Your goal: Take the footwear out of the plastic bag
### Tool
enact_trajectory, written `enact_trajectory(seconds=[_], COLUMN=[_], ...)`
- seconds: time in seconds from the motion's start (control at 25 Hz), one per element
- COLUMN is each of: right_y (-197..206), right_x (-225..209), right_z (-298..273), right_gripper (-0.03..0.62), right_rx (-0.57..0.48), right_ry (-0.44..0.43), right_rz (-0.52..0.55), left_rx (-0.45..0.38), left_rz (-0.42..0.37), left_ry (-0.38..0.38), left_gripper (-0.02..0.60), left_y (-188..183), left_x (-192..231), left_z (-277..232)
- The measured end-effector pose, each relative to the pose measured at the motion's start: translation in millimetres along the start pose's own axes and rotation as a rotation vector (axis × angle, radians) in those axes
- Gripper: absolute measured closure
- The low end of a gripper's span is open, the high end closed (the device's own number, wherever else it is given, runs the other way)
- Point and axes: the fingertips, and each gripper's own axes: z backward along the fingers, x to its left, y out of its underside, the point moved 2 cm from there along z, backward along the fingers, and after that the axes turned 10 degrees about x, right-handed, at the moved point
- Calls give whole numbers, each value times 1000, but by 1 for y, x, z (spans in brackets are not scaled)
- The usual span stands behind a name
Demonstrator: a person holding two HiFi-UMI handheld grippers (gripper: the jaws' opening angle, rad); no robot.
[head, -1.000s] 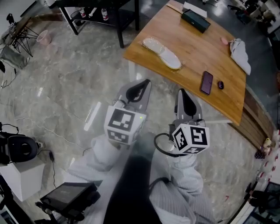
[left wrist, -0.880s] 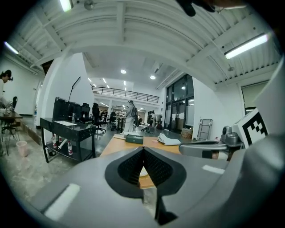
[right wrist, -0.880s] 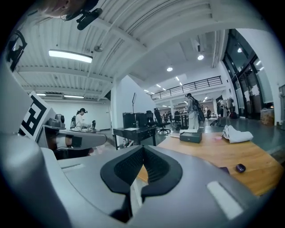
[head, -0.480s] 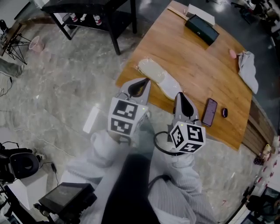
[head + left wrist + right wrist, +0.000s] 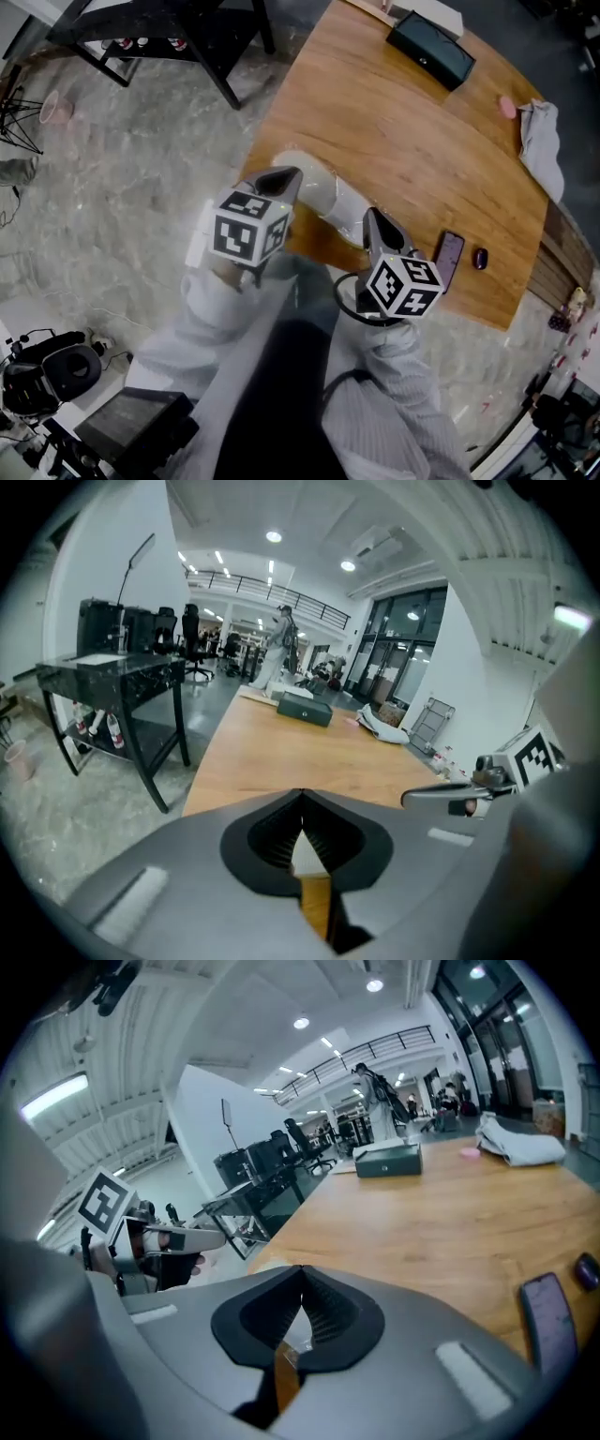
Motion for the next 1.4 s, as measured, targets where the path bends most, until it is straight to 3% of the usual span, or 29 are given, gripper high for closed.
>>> enact_trajectory(seconds=[0.2, 0.36, 0.44, 0.56, 0.72, 0.88, 1.16, 1.4], right_y=[27, 50, 67, 87, 98, 102, 110, 112], right_x=[-37, -76, -88, -94, -96, -99, -100, -108], right_z=[-2, 1, 7, 12, 10, 3, -15, -17], right_gripper=[576, 543, 520, 480, 480, 480, 484, 480], right_rx=[76, 96, 131, 183, 242, 303, 416, 437], right_ry=[5, 14, -32, -170, -323, -409, -468, -471], right_rz=[-232, -386, -462, -559, -602, -605, -619, -633], left_rx=[174, 235, 286, 405, 493, 575, 705, 803], left_rz=[22, 67, 76, 63, 58, 77, 91, 44], left_ry=[160, 272, 343, 443, 497, 516, 607, 582], left_gripper=[558, 460, 422, 404, 380, 379, 380, 383], left_y=[2, -2, 1, 11, 18, 30, 50, 63], left_x=[19, 41, 52, 69, 92, 104, 97, 105], left_z=[-33, -51, -56, -57, -62, -74, -87, -93])
